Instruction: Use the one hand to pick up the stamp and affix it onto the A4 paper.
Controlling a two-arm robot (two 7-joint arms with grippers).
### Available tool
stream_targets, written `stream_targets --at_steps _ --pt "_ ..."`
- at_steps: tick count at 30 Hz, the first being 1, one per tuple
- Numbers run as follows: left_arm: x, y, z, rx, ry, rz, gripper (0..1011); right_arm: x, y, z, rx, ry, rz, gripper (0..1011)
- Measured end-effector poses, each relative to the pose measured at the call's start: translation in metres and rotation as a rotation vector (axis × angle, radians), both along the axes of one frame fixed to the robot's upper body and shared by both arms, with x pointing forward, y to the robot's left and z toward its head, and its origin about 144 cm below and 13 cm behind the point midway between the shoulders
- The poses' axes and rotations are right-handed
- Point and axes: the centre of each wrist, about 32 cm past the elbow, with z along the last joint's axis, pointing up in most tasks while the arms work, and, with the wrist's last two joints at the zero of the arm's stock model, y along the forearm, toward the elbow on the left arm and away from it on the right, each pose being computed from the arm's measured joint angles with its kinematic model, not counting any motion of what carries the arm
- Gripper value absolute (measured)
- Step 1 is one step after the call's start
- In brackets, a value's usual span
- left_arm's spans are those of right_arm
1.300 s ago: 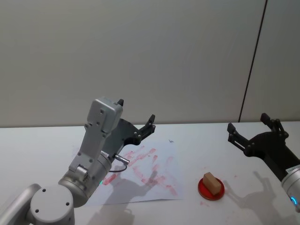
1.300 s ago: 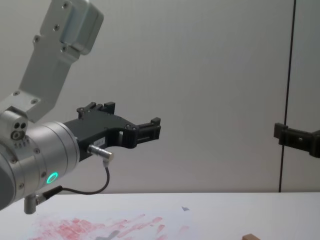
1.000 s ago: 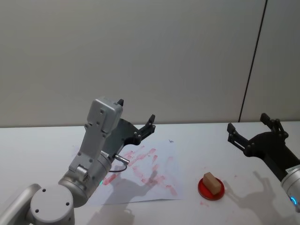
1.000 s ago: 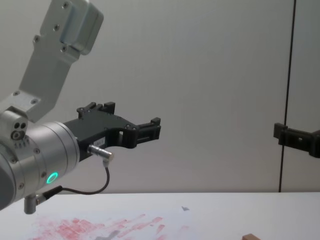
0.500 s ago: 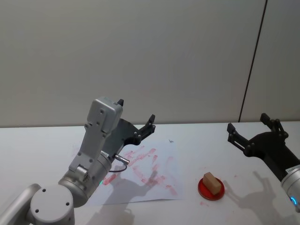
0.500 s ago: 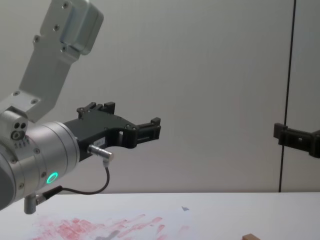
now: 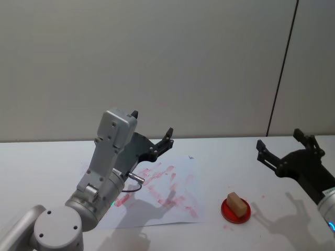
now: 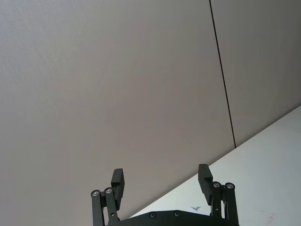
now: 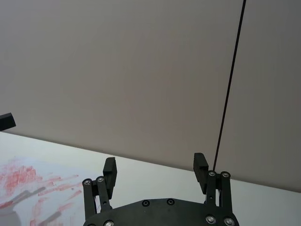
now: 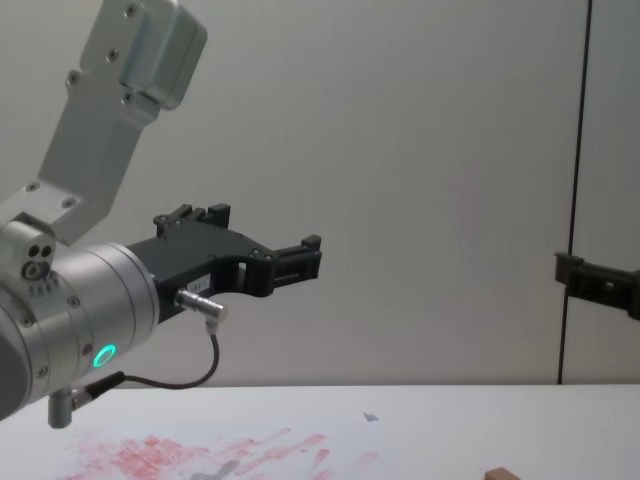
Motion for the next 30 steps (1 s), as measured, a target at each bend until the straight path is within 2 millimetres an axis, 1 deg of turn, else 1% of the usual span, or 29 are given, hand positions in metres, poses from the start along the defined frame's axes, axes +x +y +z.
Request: stream_targets --at_steps 9,16,21,30 --pt "0.0 0.0 0.0 0.0 0.0 0.0 1002 -0.015 -0.015 -0.005 -0.011 0.074 0.003 1003" --pt "0.0 0.0 0.0 0.0 0.0 0.0 1001 -0.025 -0.023 -0.012 -0.034 0.152 0.032 1003" --pt "0.0 0.0 0.0 0.0 0.0 0.0 1001 -0.027 -0.022 -0.016 -0.047 0.196 0.072 1003" --pt "0.0 0.0 0.0 0.0 0.0 0.0 1001 -0.02 -0.011 -0.025 -0.082 0.272 0.153 1004"
